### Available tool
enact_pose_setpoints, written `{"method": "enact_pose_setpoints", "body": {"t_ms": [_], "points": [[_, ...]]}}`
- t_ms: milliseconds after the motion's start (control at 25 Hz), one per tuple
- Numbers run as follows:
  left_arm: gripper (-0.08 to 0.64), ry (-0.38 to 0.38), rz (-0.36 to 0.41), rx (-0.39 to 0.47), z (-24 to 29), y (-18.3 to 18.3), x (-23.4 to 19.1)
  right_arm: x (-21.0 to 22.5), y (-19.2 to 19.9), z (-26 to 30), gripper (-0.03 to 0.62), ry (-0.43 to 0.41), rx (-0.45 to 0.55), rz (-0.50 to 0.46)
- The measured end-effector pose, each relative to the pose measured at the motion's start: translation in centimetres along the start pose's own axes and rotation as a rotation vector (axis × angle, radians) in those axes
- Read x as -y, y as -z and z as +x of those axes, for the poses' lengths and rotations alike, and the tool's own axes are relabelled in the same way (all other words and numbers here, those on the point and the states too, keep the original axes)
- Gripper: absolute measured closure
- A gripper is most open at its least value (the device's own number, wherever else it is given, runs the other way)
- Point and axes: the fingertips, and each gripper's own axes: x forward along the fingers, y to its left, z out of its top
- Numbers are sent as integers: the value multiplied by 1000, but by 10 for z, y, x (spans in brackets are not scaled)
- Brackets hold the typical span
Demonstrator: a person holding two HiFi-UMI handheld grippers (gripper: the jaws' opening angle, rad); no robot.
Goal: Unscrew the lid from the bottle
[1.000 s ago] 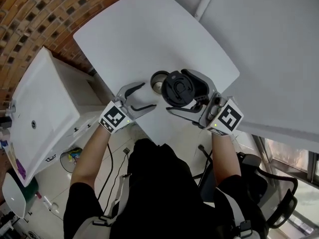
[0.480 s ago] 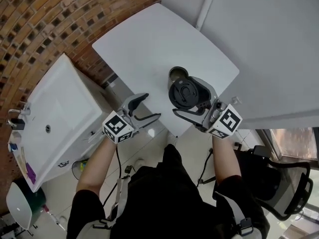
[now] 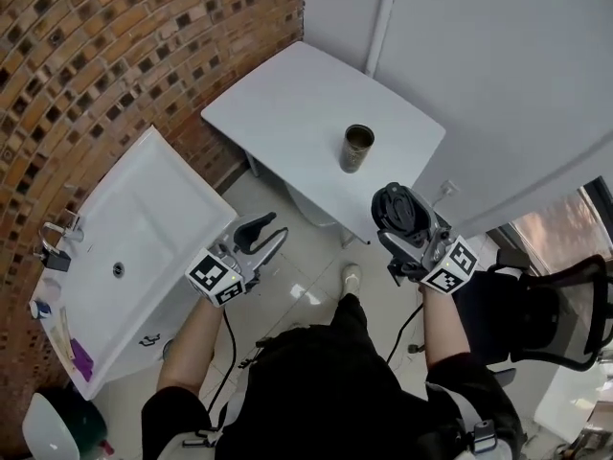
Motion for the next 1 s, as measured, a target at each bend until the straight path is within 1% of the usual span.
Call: {"method": "enact_pose_setpoints", "body": {"t_ms": [40,120,160,280,360,480,560,680,840,920,1000], "points": [[431,-5,14,9,-9,-7,3,-10,-1,-8,138,20,1,-5],[529,-17,52,26,-24,-20,12,-34,-1,-20,138,46,4,-11],[537,-19,71,34,-31,-26,19,-47,-1,-26,138,51,6,-16],[537,-4,115,46,-44,-38,43,-78,1,-38,138,51,-8,-55],[537,0,132,43,-48,-41,57,-90,2,-47,138,52,-13,-60],[537,-32,150,28,-52,-42,73,-102,-2,-67,138,61,-7,-47],[537,-38,146,28,-50,-43,84,-106,-9,-86,138,72,0,-40],[537,-42,133,43,-42,-45,100,-111,-18,-116,138,101,-5,-55],[537,-60,113,61,-15,-41,126,-109,-19,-165,138,162,-25,-51],[537,-43,99,66,3,-41,141,-103,-20,-184,138,175,-19,-33],[537,-10,103,66,15,-43,154,-96,-25,-193,138,181,1,-25]]}}
